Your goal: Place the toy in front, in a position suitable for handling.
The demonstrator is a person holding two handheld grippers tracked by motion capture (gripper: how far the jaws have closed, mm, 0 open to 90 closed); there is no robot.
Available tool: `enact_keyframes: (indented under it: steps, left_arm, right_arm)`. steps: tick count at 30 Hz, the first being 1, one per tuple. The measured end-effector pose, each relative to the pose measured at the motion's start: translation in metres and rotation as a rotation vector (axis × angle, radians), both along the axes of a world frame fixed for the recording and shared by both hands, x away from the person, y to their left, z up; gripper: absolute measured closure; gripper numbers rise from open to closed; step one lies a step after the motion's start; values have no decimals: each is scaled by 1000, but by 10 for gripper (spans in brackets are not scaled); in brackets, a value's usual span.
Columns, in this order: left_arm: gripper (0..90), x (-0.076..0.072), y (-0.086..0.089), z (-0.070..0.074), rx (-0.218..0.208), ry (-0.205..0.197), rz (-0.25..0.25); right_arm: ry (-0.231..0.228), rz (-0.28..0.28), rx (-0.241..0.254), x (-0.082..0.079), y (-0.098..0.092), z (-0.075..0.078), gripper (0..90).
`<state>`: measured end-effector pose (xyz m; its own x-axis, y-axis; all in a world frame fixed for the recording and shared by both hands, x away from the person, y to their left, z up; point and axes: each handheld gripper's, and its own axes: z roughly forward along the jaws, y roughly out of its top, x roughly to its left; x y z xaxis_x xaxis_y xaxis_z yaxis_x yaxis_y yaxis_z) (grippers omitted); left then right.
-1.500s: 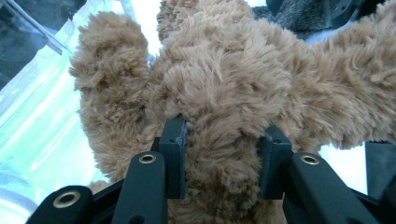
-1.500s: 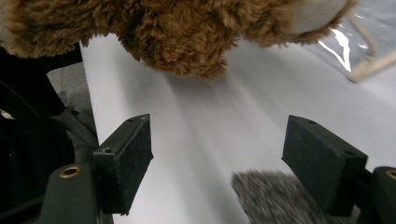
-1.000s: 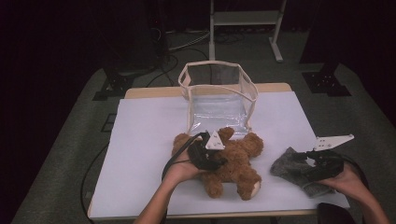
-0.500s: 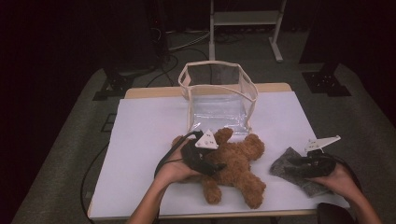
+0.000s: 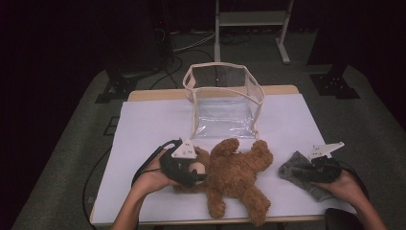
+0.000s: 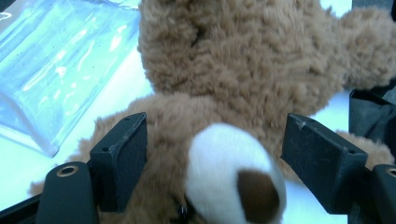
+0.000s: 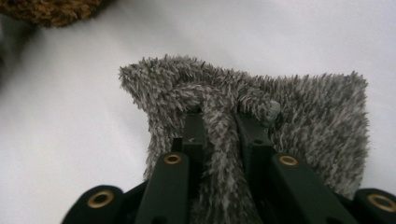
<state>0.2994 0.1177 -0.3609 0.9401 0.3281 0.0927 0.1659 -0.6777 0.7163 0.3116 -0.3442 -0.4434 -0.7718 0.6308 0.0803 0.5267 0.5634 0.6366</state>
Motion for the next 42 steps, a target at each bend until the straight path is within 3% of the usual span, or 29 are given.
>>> enact_keyframes:
  steps: [3,6,10,15,16,17,18,22,23,24,29,35,40,42]
  left_arm:
    - [225,-1,3,-2,-11,2,0]
    - [235,0,-2,-6,43,-20,3]
    - [254,6,-5,-10,53,-23,30]
    - [274,15,-6,-11,35,0,55]
    - [276,15,-6,-11,35,0,55]
    - [278,18,-7,-11,30,3,66]
    - [280,20,-8,-11,24,7,72]
    - [292,27,-9,-11,21,20,92]
    - [294,27,-9,-11,21,20,92]
    - [296,32,-11,-10,19,25,99]
    - [298,40,-10,-10,12,36,104]
    - [285,36,-4,-4,-23,49,63]
    - [285,31,0,2,7,33,47]
    - [288,31,4,0,1,41,44]
  right_arm:
    - [3,-5,21,0,-2,0,779]
    - [4,-17,79,-2,-8,4,785]
    - [-41,4,170,-11,-6,30,785]
    - [-118,129,259,-22,24,76,783]
    - [-118,129,259,-22,24,76,783]
    - [-137,202,275,-24,48,91,782]
    - [-139,230,278,-24,57,95,782]
    - [-135,359,257,-19,111,105,782]
    - [-135,359,257,-19,111,105,782]
    - [-134,405,230,-16,135,104,781]
    - [-132,462,144,-6,176,91,782]
    - [-119,441,104,5,169,80,786]
    - [-123,424,83,13,164,78,788]
    - [-109,410,95,21,160,78,789]
